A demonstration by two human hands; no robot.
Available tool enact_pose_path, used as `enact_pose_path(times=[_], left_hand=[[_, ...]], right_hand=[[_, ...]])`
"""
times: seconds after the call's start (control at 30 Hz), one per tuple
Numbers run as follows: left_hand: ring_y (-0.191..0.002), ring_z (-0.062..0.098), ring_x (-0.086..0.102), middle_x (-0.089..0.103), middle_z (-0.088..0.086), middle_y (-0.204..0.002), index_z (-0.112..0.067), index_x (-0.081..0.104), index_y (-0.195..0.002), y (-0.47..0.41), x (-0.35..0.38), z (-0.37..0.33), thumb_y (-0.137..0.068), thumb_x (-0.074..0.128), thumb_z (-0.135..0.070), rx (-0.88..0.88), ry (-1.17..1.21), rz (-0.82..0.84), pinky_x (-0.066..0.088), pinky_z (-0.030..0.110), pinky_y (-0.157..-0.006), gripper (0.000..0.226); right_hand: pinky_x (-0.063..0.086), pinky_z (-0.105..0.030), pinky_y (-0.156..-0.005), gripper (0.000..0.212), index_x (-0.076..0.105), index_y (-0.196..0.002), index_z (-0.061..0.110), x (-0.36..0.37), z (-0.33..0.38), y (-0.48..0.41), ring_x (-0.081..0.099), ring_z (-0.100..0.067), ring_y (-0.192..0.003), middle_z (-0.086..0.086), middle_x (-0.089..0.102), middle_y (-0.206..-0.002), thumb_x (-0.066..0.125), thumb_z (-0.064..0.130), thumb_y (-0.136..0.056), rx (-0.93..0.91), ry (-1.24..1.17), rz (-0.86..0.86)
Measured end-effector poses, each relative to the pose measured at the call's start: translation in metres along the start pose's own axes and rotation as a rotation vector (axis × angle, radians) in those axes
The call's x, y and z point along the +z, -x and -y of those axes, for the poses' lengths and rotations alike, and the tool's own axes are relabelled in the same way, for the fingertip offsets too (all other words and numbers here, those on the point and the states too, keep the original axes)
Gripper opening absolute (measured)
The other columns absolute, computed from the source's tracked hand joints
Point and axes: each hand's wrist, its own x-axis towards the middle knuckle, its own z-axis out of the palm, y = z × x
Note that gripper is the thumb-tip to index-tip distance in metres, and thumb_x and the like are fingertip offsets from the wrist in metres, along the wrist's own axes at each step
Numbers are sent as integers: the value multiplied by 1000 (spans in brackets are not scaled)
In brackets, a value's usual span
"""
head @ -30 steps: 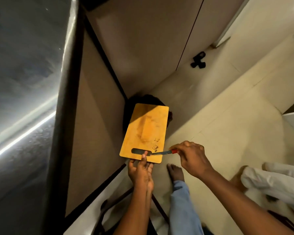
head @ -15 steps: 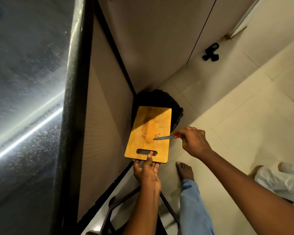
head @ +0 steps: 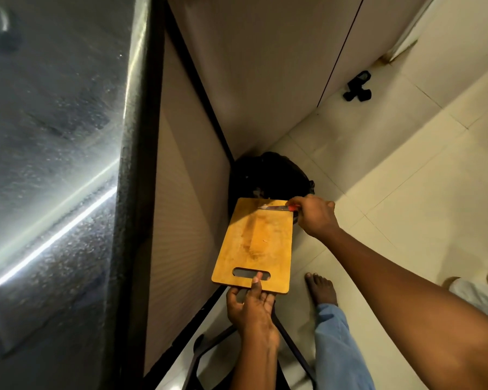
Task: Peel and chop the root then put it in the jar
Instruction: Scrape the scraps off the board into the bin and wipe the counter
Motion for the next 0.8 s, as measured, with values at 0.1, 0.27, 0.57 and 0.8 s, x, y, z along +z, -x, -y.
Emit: enact_pose_path(times=[0.1, 0.27, 0.57, 0.8], left_hand=[[-80, 25, 69, 70, 12, -91, -8, 52, -125, 0, 1, -1, -88, 65, 2, -5, -2, -9, 54, 37, -68, 40], [-85, 30, 66, 67, 17, -99, -7, 45, -131, 0, 7, -3, -89, 64, 1, -22, -15, -23, 51, 45, -82, 46], [-80, 25, 64, 64, 17, -100, -9, 37, -142, -4, 12, -9, -89, 64, 4, -46, 24, -68, 50, 42, -80, 62], [-82, 26, 67, 67, 15, -99, -5, 42, -137, -1, 6, -12, -88, 66, 3, -16, -4, -35, 53, 40, -73, 56]], right_hand=[[33, -44, -88, 42, 59, -116, 38, -3, 1, -14, 55, -28, -103, -3, 62, -105, 54, 11, -84, 39, 17, -11], [36, -42, -87, 47, 61, -114, 38, -17, 4, -13, 58, -28, -101, -1, 67, -103, 51, 4, -82, 60, -76, -28], [43, -36, -82, 38, 64, -111, 39, -5, 3, 88, 60, -22, -98, 9, 67, -99, 50, 15, -86, -172, -88, 59], [33, -37, -78, 45, 63, -111, 40, 8, 6, 55, 58, -25, -94, 4, 62, -91, 52, 8, -81, -36, -14, 10]])
